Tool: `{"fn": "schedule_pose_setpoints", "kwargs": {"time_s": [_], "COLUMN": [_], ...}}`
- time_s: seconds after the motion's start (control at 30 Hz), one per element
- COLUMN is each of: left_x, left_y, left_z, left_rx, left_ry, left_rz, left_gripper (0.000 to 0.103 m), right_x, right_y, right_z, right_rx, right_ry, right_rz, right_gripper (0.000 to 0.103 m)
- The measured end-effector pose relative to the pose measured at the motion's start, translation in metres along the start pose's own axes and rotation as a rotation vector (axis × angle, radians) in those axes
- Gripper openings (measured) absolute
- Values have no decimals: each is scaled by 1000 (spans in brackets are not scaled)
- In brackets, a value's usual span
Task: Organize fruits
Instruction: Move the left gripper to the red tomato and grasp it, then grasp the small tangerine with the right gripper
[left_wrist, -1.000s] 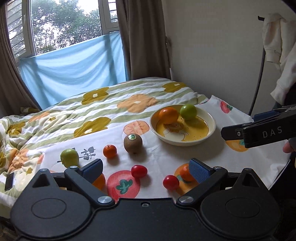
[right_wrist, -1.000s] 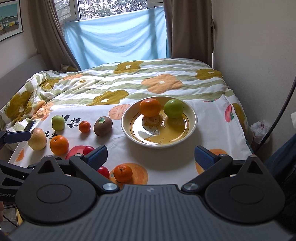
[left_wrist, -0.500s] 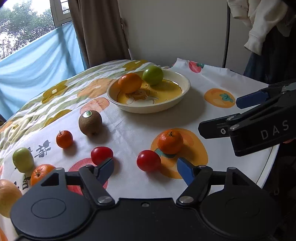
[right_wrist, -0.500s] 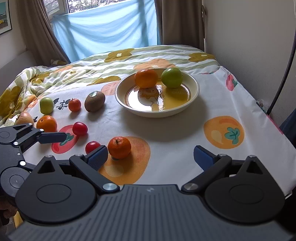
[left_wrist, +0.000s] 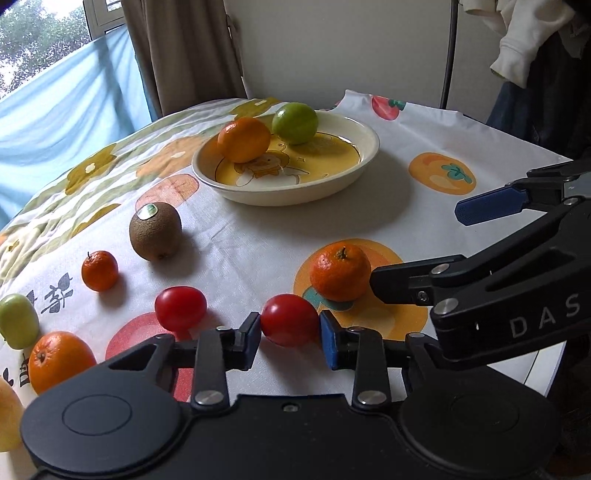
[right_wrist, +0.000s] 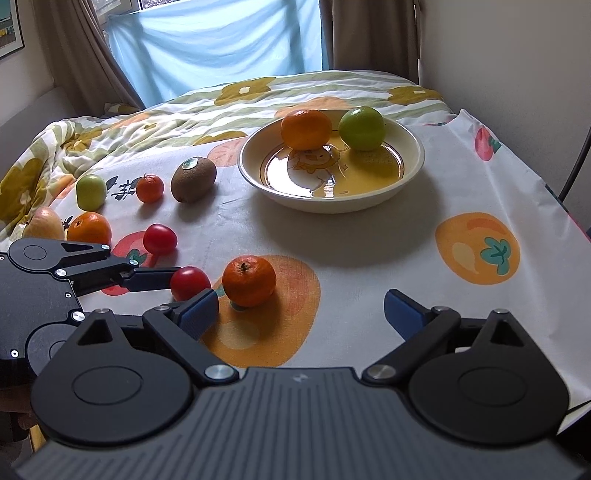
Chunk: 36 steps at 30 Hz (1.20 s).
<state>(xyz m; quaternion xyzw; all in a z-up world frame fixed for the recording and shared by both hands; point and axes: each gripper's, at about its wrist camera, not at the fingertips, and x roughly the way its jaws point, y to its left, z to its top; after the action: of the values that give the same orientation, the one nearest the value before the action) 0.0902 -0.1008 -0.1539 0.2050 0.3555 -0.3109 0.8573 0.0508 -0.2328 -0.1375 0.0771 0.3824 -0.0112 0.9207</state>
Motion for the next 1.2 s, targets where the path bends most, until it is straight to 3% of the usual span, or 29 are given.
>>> {"fn": "schedule_pose_setpoints", "kwargs": {"time_s": [0.13,0.2,0.33,0.67,0.73,0.77,0.8,1.2], "left_x": [-5,-7,-12,-20,-21,-21,-22,-51], "left_y": [1,3,8,17,18,19,19,25], "left_z": [-4,-7,-13,-21,-22,-22,-22,4], "left_rx": [-1,-1,-19,-51,-60,-65,-73,-203], "left_ry": [1,5,17,44,47,52,59,20], "left_rz": [10,18,32,72,78,83,89,127], "left_gripper": [37,37,37,37,37,37,37,37], "right_x": [5,8,14,34,37,38,39,8], "right_y": [4,6,9,27,29,30,31,19], "right_z": [0,0,0,2,4,5,6,30], "right_rx": [-11,-14,-18,-85,-96,-102,-111,-111], "right_ry": [9,20,31,61,54,53,52,18], "right_rz": [6,17,35,73,72,73,74,74], "right_gripper": [103,95,93,75,69,58,54,53]}}
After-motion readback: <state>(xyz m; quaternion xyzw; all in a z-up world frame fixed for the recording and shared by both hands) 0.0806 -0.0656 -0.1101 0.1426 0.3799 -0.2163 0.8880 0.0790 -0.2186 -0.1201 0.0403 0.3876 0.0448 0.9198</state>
